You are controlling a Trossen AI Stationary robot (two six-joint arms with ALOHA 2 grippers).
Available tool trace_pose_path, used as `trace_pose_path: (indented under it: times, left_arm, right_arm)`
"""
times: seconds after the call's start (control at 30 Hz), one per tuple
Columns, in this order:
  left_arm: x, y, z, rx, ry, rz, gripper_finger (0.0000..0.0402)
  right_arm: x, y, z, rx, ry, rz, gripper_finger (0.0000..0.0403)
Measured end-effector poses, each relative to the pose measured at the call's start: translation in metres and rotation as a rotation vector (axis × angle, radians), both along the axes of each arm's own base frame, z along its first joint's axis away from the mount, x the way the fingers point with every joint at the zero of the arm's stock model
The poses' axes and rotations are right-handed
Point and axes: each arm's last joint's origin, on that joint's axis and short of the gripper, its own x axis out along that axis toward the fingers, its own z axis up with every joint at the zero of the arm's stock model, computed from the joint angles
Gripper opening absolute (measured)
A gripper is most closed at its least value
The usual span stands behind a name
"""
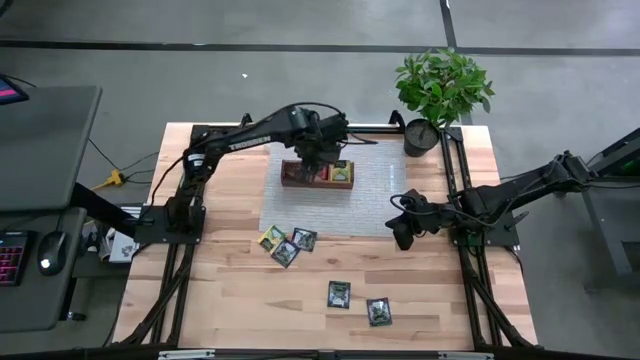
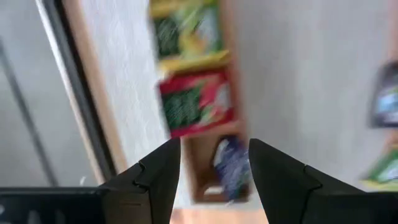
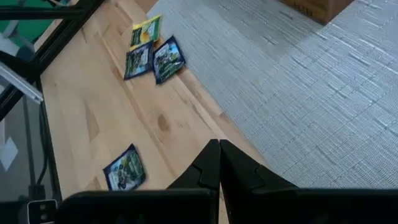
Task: Pick & Place Tea
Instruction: Put the purple tea bag into the left section of the wooden organizer
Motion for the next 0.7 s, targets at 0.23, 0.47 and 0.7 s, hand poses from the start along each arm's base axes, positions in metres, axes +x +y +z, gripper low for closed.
trace_pose_path:
  times: [0.23,0.47,0.7]
  left_arm:
    - [0.011,-0.054,0.014,-0.093,-0.129,-0.092,0.0186]
    - [0.028,-0.112,0.0,-0.148,-0.201,-0.169,0.0186]
    - [0.036,-0.149,-0.035,-0.237,-0.215,-0.173,0.0186]
  right_arm:
    - [-0.002,0.005,0.0,-0.03,-0.001,0.002,0.0]
    - [-0.005,0.013,0.003,-0.005,0.025,0.109,0.0]
    - [-0.003,0.029,0.031,-0.088,0.188,0.177,0.0]
